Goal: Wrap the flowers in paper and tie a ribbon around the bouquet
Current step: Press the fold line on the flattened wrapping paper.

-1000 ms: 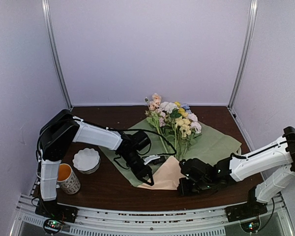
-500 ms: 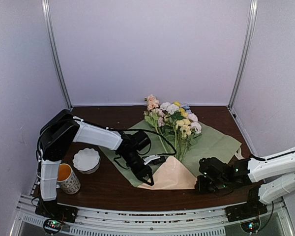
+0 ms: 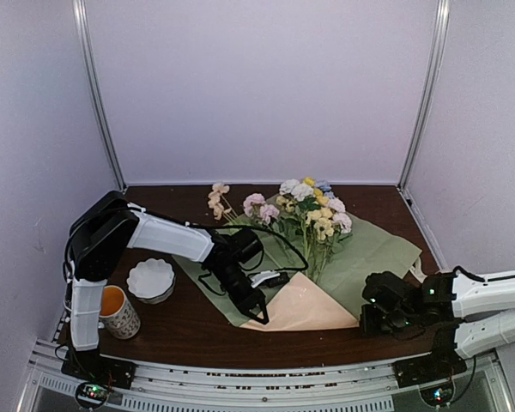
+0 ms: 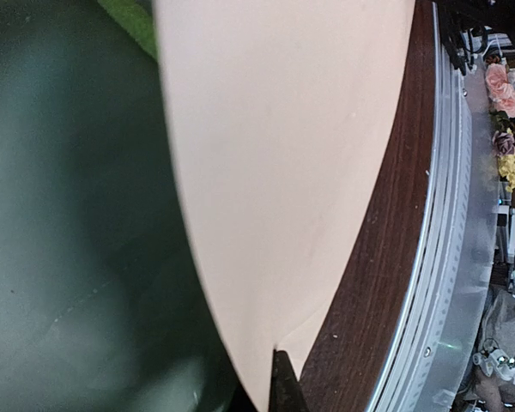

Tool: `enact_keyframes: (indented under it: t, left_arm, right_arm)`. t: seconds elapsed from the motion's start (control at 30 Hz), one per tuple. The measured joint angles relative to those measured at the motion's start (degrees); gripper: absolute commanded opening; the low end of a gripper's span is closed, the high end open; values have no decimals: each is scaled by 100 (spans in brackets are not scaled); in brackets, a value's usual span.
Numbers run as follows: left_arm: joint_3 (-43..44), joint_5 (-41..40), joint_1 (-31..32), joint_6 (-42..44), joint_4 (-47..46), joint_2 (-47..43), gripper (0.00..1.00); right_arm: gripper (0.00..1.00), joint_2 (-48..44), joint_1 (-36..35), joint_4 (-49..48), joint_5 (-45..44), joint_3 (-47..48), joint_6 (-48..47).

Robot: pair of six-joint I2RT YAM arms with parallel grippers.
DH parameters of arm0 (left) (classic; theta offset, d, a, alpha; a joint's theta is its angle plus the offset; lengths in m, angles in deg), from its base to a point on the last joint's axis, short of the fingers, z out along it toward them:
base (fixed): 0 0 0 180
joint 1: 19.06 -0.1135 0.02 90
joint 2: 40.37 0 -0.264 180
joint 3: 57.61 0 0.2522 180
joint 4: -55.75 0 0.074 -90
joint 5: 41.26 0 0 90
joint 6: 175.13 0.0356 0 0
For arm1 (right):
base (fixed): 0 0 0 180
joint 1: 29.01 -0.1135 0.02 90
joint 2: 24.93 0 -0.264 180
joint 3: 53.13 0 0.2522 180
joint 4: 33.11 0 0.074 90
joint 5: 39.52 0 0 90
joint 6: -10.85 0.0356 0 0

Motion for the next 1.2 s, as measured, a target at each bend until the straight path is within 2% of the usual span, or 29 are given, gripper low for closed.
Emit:
enact_keyframes:
  t: [0.1,0.2,0.37,0.5,0.73,0.8,0.9,1.0,1.1,1.2]
  left_arm:
    - [2,0,0,0,2,2,0]
    - [4,-2,0,0,4,2,0]
    - [4,-2,0,0,9,2,0]
    - [7,0,0,-7,11,2,0]
    - [15,4,0,-4,24,2,2]
    - [20,2,-11,-7,31,2,12]
    - [33,76,-20,-11,83,0,37]
    - [79,164,-22,-44,227,-85,53]
    - [87,-7,-85,-70,385,-254,60]
    - [87,-219,-343,-111,494,-496,62]
  right_arm:
    - [0,-63,-15,-133,31,210,-195]
    - [0,219,-190,-750,203,522,-511]
    - [0,1427,-424,-2063,796,1364,-1038]
    - [0,2332,-439,-2796,1145,1672,-1191]
    - [0,3294,-343,-3141,1276,1676,-1054]
    - [0,3438,-337,-3163,1276,1663,-994]
    - [0,3460,-337,-3233,1276,1639,-909]
    - [0,3475,-337,-3281,1279,1626,-868]
    - [0,3477,-337,-3353,1283,1598,-844]
    - [0,3480,-337,-3359,1292,1596,-828]
